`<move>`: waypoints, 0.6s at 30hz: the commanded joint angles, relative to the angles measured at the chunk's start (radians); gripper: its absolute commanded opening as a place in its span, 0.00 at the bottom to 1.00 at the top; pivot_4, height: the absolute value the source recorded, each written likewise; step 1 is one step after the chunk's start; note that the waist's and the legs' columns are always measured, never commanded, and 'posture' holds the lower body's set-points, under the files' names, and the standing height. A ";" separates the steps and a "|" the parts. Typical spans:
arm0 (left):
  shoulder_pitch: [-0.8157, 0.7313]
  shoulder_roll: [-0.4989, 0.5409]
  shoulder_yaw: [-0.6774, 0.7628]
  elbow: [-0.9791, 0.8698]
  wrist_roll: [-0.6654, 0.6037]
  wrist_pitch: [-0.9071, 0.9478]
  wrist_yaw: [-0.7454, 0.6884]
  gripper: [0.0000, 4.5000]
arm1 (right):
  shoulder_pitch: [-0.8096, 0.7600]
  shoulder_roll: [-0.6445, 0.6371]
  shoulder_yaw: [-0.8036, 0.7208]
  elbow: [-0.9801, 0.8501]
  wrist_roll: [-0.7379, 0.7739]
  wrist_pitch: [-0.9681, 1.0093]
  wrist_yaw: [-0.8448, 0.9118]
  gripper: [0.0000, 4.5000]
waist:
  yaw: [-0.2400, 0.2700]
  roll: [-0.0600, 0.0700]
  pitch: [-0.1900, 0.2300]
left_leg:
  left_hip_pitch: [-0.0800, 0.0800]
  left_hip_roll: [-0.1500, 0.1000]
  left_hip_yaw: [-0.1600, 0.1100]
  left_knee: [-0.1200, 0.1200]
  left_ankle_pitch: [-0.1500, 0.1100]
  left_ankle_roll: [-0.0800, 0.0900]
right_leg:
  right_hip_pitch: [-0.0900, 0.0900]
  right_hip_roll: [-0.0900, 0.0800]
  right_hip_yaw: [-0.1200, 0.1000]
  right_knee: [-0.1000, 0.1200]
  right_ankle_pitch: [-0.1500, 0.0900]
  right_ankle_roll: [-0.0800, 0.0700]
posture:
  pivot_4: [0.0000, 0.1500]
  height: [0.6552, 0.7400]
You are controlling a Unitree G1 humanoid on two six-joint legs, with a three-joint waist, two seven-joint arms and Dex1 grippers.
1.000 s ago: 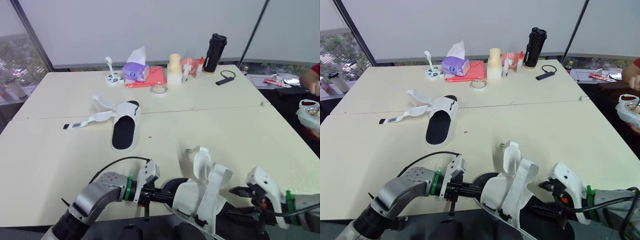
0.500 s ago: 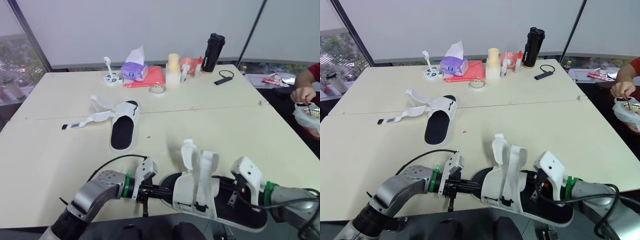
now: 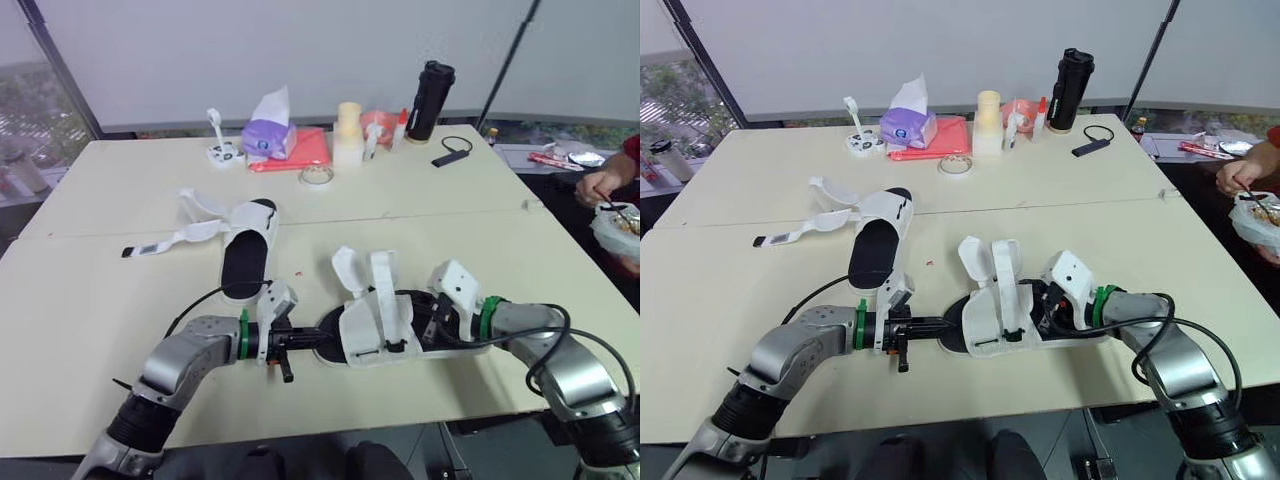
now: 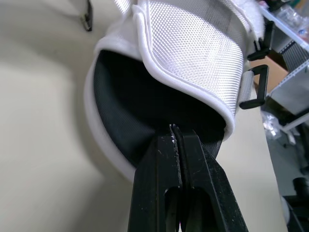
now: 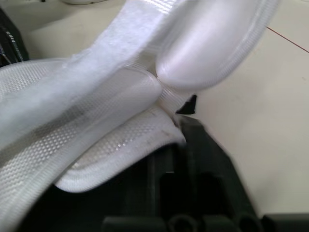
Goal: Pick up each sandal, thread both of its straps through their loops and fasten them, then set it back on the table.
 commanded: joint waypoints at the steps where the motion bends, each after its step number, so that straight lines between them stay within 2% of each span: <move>1: -0.003 -0.024 -0.016 0.015 0.028 -0.031 0.018 0.00 | -0.018 -0.013 0.022 -0.020 -0.006 -0.017 0.056 0.45 | 0.002 0.000 0.000 | 0.000 0.000 0.000 0.000 0.000 0.000 | 0.000 0.000 0.000 0.000 0.000 0.000 | 1.00 1.00; 5: -0.023 -0.065 -0.017 0.046 0.068 -0.083 0.043 0.00 | 0.018 -0.084 -0.024 -0.051 -0.009 0.040 0.073 0.88 | 0.007 0.000 0.000 | -0.001 -0.001 0.000 0.001 0.000 0.000 | 0.000 -0.001 -0.001 0.000 0.000 0.000 | 1.00 1.00; 13: -0.054 -0.076 -0.078 0.113 0.130 -0.130 0.003 0.00 | 0.052 -0.232 -0.205 -0.020 0.089 0.228 0.117 0.88 | 0.004 0.001 0.000 | -0.001 -0.002 0.000 0.003 0.000 0.000 | 0.001 -0.001 -0.001 0.000 0.001 0.001 | 1.00 1.00; 18: -0.074 -0.054 -0.142 0.165 0.218 -0.196 -0.021 0.00 | -0.053 -0.204 -0.320 0.010 0.284 0.533 0.087 0.88 | 0.004 0.002 -0.001 | 0.000 -0.001 0.000 0.003 0.000 0.000 | 0.002 -0.001 0.000 0.000 0.001 0.001 | 1.00 1.00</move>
